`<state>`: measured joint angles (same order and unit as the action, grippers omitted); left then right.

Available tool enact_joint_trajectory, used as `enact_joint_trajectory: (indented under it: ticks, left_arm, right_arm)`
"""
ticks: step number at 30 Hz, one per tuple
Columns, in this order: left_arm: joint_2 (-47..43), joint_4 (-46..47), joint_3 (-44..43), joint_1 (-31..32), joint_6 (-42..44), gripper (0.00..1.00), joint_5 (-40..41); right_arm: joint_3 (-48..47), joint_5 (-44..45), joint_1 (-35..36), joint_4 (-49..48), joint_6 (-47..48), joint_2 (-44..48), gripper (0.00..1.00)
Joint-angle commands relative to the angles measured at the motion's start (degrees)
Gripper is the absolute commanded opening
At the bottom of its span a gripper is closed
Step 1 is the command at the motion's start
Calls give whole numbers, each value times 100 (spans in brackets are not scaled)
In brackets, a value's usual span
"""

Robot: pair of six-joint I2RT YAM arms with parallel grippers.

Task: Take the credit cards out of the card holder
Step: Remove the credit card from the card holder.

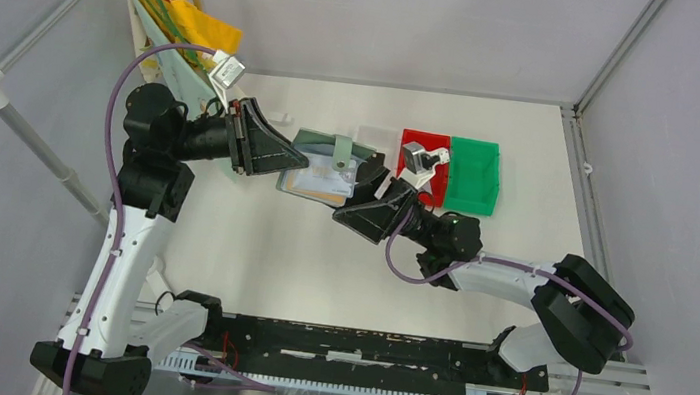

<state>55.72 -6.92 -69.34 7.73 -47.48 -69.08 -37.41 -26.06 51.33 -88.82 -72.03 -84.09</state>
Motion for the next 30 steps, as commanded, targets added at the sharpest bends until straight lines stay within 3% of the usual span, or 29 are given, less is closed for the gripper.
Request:
enact_joint_trajectory:
  ticks: [1, 7, 14, 22, 30]
  left_arm:
    - [-125, 235, -115, -17, 54, 2, 28]
    - [-125, 212, -124, -17, 79, 2, 30]
    - [-136, 203, -158, -16, 81, 2, 17]
    - [-142, 206, -191, -16, 99, 2, 17]
    - [-119, 208, -228, -17, 45, 2, 26]
  right_arm:
    - [-241, -296, 90, -2343, -117, 98, 71]
    - [-222, -201, 91, -2319, -79, 179, 71]
    - [-291, 125, 95, -2019, -26, 192, 59]
    - [-354, 146, 95, -1918, -31, 275, 63]
    - [-347, 199, 96, -1706, 91, 300, 35]
